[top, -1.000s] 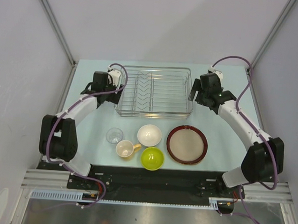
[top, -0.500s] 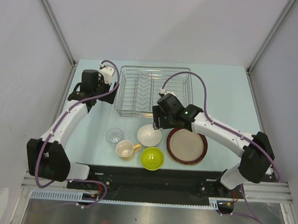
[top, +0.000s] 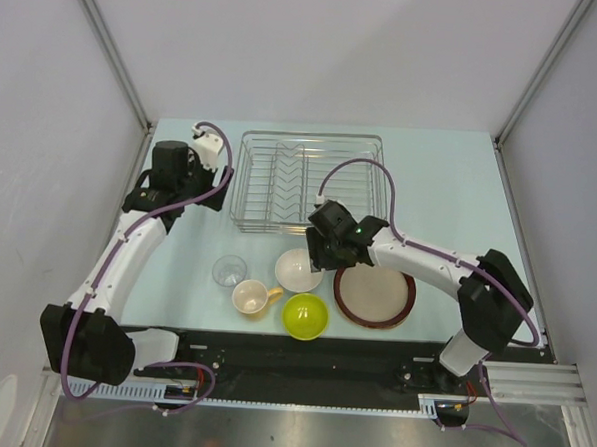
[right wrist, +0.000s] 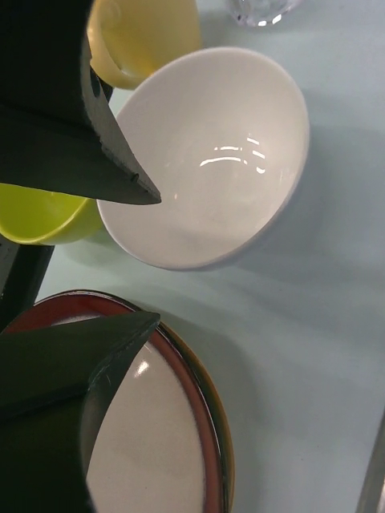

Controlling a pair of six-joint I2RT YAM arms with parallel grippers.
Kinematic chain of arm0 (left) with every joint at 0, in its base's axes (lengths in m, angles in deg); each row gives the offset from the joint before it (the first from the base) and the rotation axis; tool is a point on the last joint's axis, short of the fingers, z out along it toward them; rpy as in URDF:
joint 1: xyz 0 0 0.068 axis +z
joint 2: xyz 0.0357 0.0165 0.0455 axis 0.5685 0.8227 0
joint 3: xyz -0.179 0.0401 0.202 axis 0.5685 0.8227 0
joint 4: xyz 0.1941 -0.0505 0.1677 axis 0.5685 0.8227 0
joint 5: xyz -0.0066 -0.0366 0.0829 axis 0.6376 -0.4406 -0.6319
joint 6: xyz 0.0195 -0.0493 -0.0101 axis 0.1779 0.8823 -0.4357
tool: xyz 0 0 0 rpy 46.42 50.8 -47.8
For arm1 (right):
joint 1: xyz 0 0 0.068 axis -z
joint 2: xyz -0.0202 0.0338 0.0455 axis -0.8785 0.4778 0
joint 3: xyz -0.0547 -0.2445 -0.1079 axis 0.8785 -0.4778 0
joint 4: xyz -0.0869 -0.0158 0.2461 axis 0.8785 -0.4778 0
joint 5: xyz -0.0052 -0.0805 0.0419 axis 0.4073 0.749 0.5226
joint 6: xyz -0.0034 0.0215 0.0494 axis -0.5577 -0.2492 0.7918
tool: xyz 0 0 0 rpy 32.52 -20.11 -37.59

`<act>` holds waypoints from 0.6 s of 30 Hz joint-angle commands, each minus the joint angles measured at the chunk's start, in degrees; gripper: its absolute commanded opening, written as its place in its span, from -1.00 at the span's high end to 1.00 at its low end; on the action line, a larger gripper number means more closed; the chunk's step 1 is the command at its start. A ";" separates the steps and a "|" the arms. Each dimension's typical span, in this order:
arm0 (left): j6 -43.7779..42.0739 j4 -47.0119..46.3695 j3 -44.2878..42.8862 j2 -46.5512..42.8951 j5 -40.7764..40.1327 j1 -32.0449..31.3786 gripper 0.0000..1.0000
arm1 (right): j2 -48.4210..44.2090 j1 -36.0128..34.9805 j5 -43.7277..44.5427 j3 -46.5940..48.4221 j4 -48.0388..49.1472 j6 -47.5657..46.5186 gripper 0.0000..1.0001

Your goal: Load the mixed dishes into the dish rack

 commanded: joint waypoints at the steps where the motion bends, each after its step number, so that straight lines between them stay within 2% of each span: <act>1: -0.51 0.18 -3.11 -0.89 1.61 0.32 -0.81 | 1.65 -0.58 -0.61 -1.36 2.37 -0.24 -0.21; 7: -0.69 0.27 -3.29 -1.07 1.17 0.32 -0.81 | 4.10 -0.50 -1.93 -2.33 4.83 0.02 -0.10; 13: -0.60 0.27 -3.21 -1.16 1.09 0.32 -0.81 | 6.04 -0.50 -3.51 -2.68 7.12 0.55 0.38; 18: -0.51 0.00 -3.20 -1.07 1.09 0.32 -0.81 | 5.25 -0.23 -3.43 -2.68 7.12 0.55 0.57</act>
